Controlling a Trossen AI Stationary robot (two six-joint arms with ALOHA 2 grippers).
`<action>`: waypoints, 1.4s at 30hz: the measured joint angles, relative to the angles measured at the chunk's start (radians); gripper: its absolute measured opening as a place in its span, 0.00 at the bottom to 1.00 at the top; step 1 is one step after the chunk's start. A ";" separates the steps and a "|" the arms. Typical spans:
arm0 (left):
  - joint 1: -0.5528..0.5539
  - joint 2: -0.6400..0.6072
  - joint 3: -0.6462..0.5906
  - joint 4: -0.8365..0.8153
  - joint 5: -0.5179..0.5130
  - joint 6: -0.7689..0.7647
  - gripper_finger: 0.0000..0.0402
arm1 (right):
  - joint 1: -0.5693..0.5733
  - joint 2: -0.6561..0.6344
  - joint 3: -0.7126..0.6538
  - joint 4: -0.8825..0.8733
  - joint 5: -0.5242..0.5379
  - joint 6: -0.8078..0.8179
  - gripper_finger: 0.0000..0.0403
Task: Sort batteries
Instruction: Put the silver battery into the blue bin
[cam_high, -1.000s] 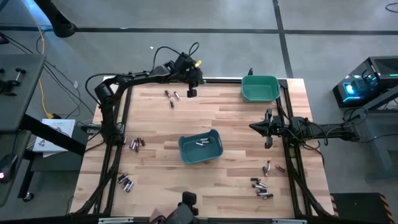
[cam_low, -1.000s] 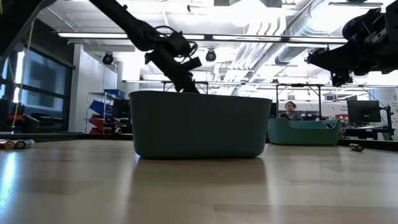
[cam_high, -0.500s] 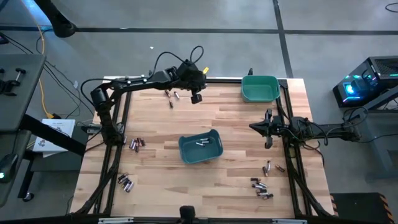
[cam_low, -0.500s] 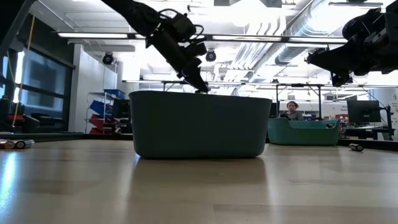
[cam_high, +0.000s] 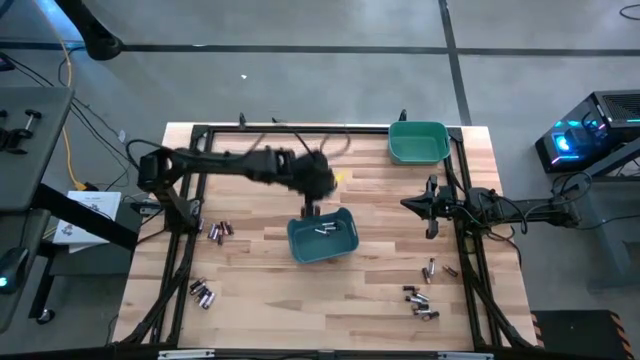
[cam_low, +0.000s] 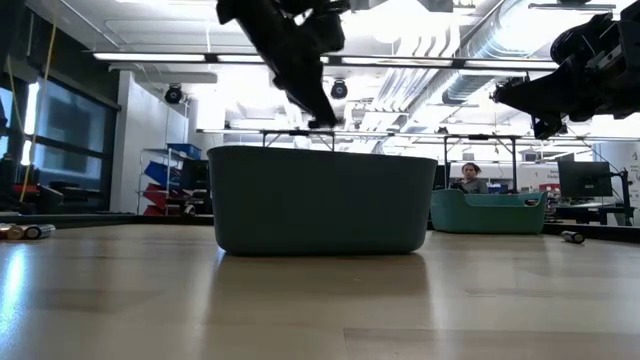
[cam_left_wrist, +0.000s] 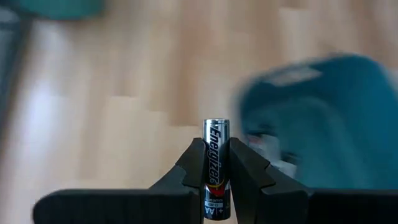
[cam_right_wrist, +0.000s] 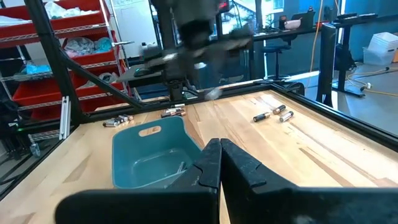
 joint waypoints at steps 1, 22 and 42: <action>-0.028 0.006 -0.006 -0.001 0.028 -0.011 0.08 | 0.000 0.000 0.000 0.001 0.000 0.000 0.00; -0.209 0.238 -0.123 0.102 0.005 -0.300 0.16 | 0.000 0.006 0.000 0.000 0.000 0.000 0.00; 0.014 -0.145 -0.122 -0.121 -0.244 -0.152 0.48 | 0.000 0.006 0.000 0.000 0.000 0.000 0.00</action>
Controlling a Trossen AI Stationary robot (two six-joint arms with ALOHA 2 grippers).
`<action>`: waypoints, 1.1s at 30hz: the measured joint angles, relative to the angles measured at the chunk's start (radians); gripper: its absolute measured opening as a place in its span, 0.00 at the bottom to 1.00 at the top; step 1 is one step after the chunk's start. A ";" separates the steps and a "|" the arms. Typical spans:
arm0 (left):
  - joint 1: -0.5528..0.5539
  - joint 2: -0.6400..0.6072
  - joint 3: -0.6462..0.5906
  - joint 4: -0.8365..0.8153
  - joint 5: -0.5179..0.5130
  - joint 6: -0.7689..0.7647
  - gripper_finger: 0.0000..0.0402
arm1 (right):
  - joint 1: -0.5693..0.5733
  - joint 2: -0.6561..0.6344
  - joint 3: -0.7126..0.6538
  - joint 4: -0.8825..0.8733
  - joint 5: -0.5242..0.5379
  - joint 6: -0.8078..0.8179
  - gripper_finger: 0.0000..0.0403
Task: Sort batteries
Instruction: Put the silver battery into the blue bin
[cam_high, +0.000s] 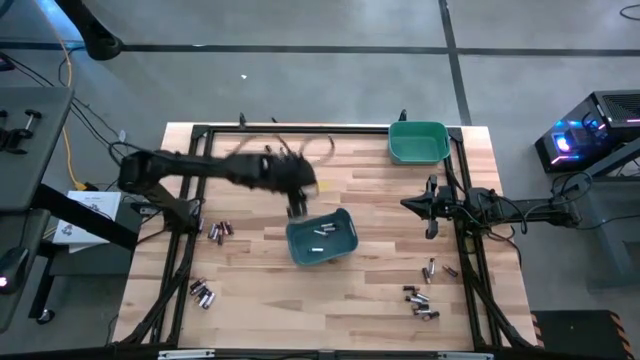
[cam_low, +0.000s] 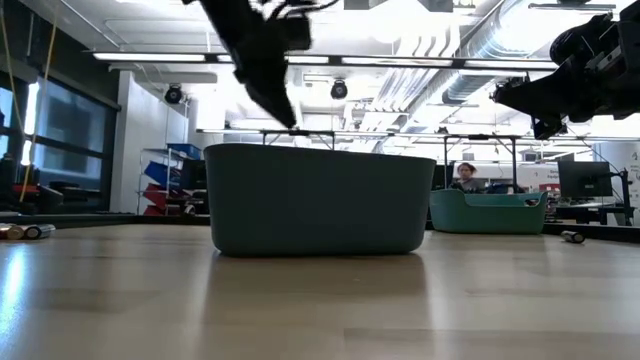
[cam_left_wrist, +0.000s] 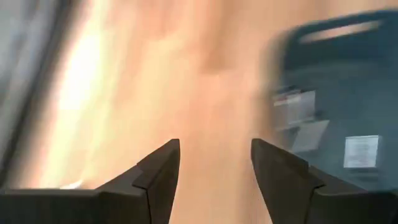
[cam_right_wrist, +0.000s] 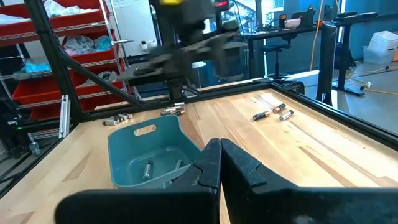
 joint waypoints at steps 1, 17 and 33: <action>0.047 -0.004 0.000 -0.035 -0.011 0.012 0.48 | 0.000 0.000 0.000 0.000 0.000 0.000 0.00; 0.604 0.262 -0.002 0.094 0.167 -0.480 0.53 | 0.000 0.000 0.000 0.000 0.000 0.000 0.00; 0.572 0.396 0.003 0.120 0.146 -0.571 0.52 | 0.000 0.000 0.000 0.000 0.000 0.000 0.00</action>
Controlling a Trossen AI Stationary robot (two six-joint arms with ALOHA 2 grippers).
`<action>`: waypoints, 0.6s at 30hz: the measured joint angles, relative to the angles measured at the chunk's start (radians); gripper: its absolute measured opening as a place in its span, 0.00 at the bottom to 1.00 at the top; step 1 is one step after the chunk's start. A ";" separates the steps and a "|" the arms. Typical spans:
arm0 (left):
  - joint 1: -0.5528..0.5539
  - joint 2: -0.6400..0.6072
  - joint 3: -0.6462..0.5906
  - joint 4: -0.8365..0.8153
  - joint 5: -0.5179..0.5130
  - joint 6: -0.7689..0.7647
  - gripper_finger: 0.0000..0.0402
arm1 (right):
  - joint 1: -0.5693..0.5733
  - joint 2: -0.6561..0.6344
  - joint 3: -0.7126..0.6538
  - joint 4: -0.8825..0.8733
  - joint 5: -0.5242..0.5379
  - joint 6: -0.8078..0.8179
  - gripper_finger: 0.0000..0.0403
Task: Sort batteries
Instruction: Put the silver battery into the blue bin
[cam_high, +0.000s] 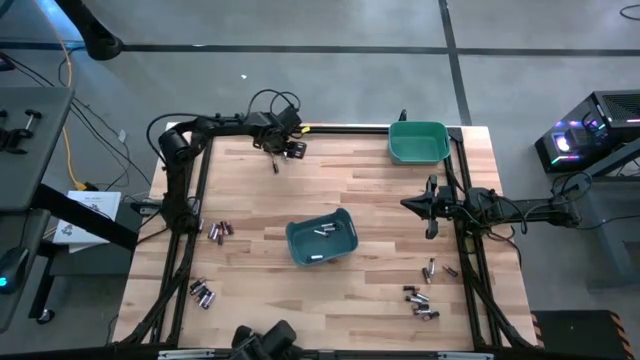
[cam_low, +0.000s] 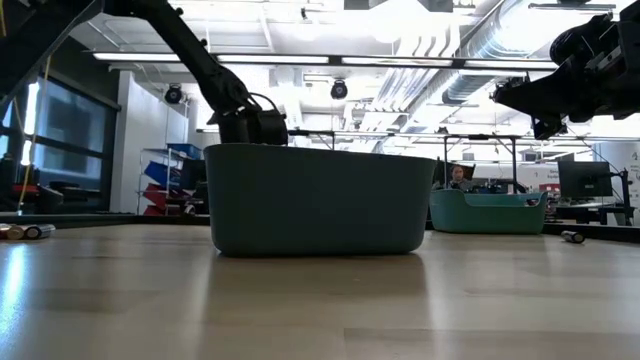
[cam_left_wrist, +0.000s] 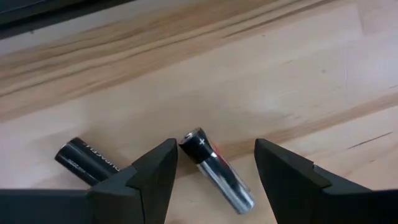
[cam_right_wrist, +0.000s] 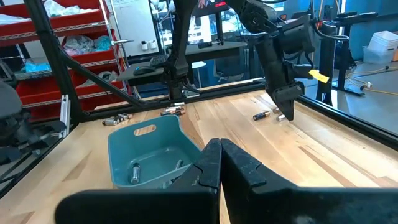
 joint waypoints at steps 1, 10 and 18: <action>-0.003 0.005 0.000 0.000 0.001 0.005 0.52 | 0.000 0.000 0.000 0.000 0.000 0.000 0.00; -0.029 -0.007 -0.004 -0.005 -0.020 0.059 0.29 | 0.000 0.000 0.000 0.000 0.000 0.000 0.00; -0.043 -0.008 0.014 -0.007 -0.007 0.165 0.08 | 0.000 0.000 0.000 0.000 0.000 0.000 0.00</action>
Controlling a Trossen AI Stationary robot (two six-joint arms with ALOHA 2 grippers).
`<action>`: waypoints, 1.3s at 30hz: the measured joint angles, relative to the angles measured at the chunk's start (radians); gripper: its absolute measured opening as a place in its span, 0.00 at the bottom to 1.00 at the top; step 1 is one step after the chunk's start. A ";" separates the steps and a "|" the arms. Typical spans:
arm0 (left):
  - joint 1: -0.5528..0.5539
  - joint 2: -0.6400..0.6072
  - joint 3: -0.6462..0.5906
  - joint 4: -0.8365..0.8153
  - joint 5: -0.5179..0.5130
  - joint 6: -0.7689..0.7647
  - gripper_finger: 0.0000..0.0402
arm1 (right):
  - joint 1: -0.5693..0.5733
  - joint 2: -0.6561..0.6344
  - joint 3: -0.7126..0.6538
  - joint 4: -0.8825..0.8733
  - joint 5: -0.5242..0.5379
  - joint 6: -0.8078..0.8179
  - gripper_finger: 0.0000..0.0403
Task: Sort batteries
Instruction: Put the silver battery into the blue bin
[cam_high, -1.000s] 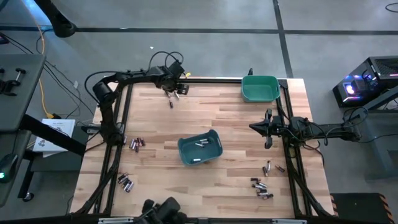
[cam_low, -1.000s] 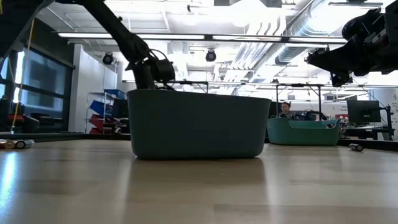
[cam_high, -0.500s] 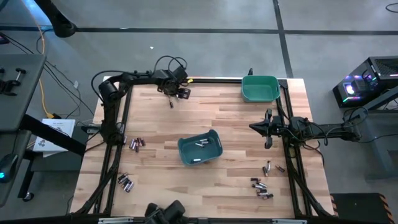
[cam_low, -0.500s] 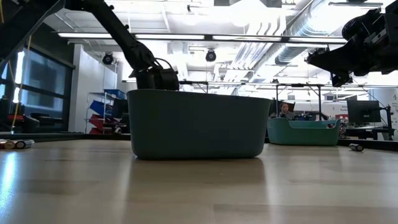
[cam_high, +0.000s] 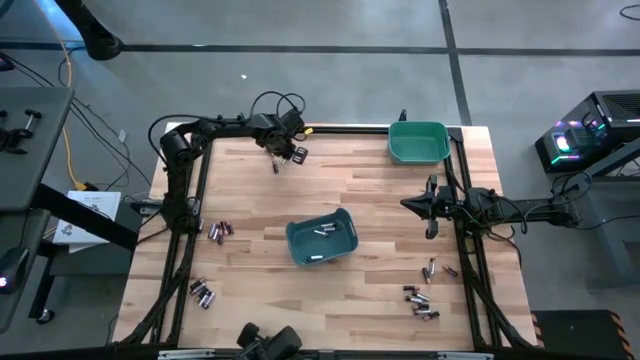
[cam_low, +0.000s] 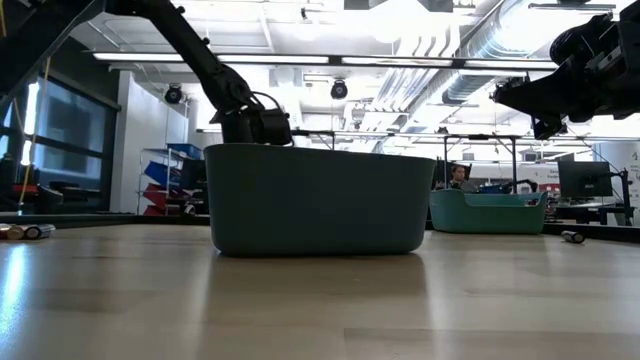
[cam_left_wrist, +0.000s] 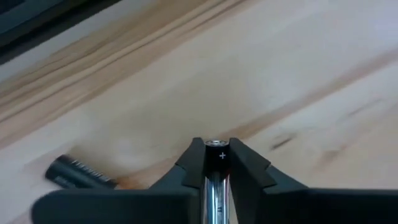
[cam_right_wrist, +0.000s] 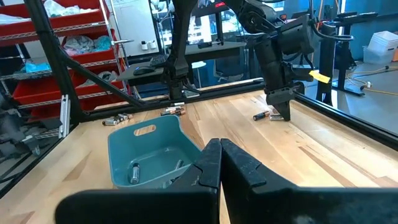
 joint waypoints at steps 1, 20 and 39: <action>-0.006 0.001 0.011 0.000 0.004 0.011 0.08 | 0.000 0.000 0.000 0.000 0.000 0.000 0.00; -0.491 -0.195 0.316 -0.212 -0.080 0.210 0.08 | 0.000 0.000 0.000 0.000 0.000 0.000 0.00; -0.790 0.093 0.314 -0.255 -0.058 0.191 0.09 | 0.000 0.002 0.000 0.000 0.000 0.000 0.00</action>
